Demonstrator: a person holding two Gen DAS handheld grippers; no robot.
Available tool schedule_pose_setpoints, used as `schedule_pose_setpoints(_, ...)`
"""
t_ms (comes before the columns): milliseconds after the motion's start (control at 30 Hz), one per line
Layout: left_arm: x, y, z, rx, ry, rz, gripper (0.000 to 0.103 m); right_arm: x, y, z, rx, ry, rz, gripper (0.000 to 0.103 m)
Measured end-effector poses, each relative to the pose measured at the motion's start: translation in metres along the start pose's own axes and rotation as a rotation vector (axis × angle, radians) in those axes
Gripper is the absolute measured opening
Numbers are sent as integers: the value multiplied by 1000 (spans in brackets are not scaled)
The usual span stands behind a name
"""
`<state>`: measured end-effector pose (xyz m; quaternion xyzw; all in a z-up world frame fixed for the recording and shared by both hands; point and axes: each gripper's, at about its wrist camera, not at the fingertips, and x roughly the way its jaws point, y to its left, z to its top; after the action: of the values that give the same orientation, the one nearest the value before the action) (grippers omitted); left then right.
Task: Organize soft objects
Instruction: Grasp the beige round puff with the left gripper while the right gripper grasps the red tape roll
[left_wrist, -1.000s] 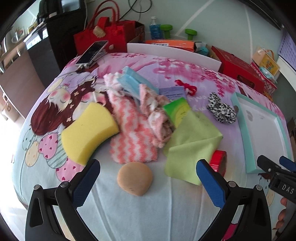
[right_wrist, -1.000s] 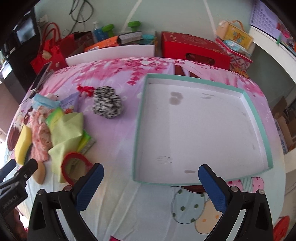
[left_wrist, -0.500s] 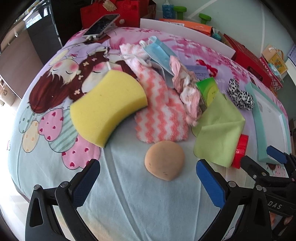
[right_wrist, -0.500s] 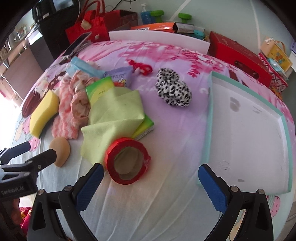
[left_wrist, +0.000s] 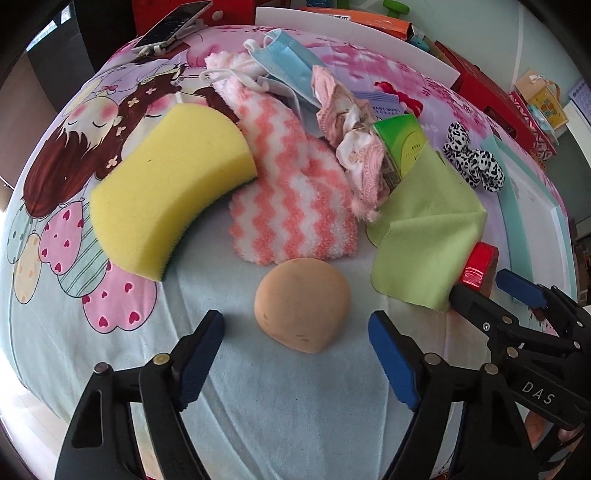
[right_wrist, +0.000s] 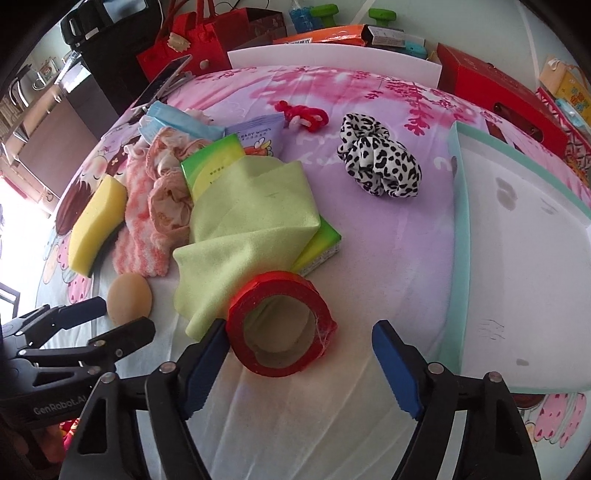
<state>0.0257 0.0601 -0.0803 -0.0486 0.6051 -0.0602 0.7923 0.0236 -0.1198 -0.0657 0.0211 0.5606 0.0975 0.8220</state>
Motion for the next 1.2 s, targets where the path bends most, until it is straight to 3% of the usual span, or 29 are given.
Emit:
schedule_pose_setpoints(200, -1, -2, -1, 12, 4, 24, 51, 9, -3, 4, 14, 7, 35, 74)
schedule_pose_setpoints(733, -7, 1, 1, -7, -8, 45, 50, 10, -6, 8, 50, -6, 114, 57)
schedule_pose_setpoints(967, -15, 2, 1, -13, -16, 57, 50, 4, -9, 6, 55, -19, 119, 56)
schedule_pose_setpoints(1200, -34, -5, 1, -9, -46, 53, 50, -22, -18, 6, 69, -90, 102, 56)
